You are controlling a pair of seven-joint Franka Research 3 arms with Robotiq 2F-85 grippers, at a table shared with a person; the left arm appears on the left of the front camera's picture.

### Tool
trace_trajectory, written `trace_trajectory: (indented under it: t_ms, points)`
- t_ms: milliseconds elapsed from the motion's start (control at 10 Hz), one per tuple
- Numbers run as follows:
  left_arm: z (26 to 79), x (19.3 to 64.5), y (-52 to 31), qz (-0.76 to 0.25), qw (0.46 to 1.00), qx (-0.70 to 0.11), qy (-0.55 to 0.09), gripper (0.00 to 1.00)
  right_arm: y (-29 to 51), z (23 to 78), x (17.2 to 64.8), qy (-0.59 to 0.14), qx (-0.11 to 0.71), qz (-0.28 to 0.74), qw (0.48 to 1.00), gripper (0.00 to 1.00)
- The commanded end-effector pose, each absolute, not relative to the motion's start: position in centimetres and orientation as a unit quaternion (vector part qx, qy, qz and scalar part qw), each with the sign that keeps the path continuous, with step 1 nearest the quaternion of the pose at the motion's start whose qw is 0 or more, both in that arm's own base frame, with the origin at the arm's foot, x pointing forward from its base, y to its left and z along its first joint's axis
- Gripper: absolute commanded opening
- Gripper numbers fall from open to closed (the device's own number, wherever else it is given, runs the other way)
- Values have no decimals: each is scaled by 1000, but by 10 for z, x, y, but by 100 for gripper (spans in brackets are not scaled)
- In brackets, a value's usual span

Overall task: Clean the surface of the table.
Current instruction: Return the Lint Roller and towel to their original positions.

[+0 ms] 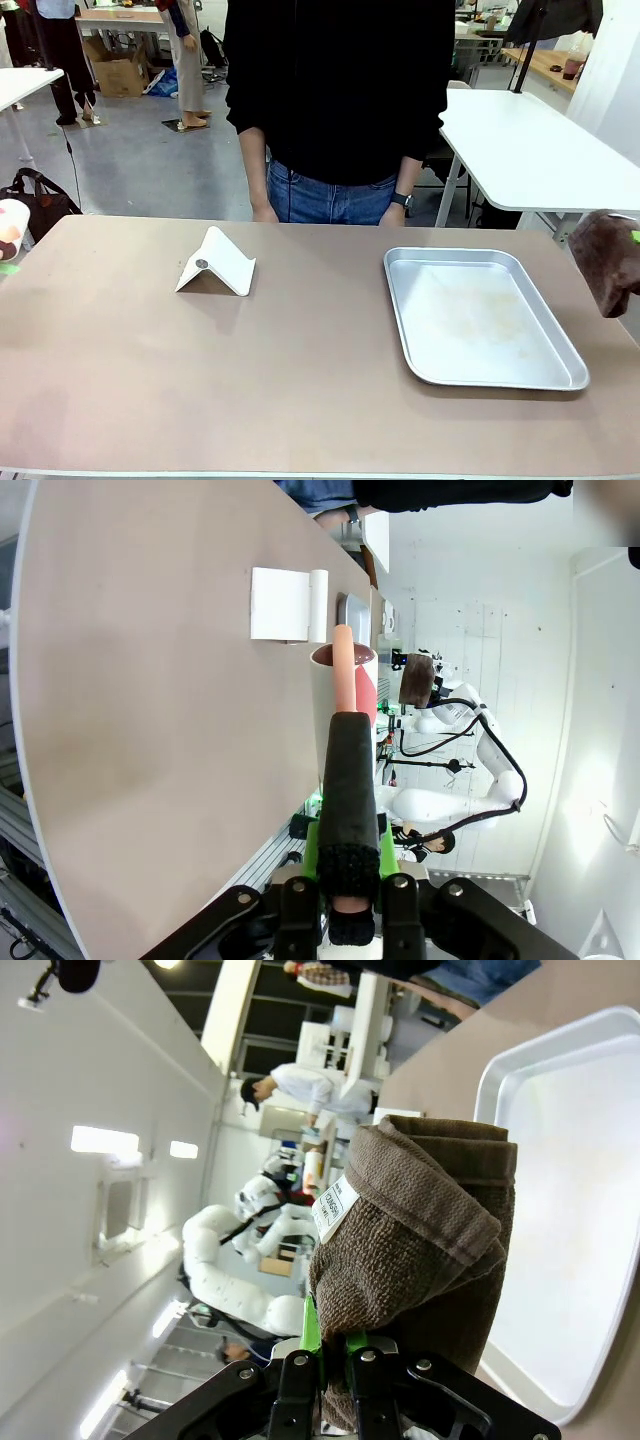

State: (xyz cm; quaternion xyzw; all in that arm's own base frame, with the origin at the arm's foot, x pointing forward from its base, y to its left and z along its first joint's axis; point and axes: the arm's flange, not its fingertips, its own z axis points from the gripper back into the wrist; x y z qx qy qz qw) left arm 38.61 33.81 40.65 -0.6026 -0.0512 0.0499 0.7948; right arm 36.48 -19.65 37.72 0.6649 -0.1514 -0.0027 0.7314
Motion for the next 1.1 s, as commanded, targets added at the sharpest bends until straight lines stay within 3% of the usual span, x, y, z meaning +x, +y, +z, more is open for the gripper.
trace_trajectory:
  t_ms: [0, 600, 1000]
  points:
    - [434, 395, 313, 43, 790, -608, -63, 22, -139, 407, 381, -157, 633, 25, 758, 10]
    - [509, 430, 153, -48, 827, -557, -54, 22, 46, 426, 456, -131, 583, 110, 794, 10]
    - [503, 465, 52, -43, 850, -524, -31, 22, 151, 390, 485, -124, 574, 144, 797, 10]
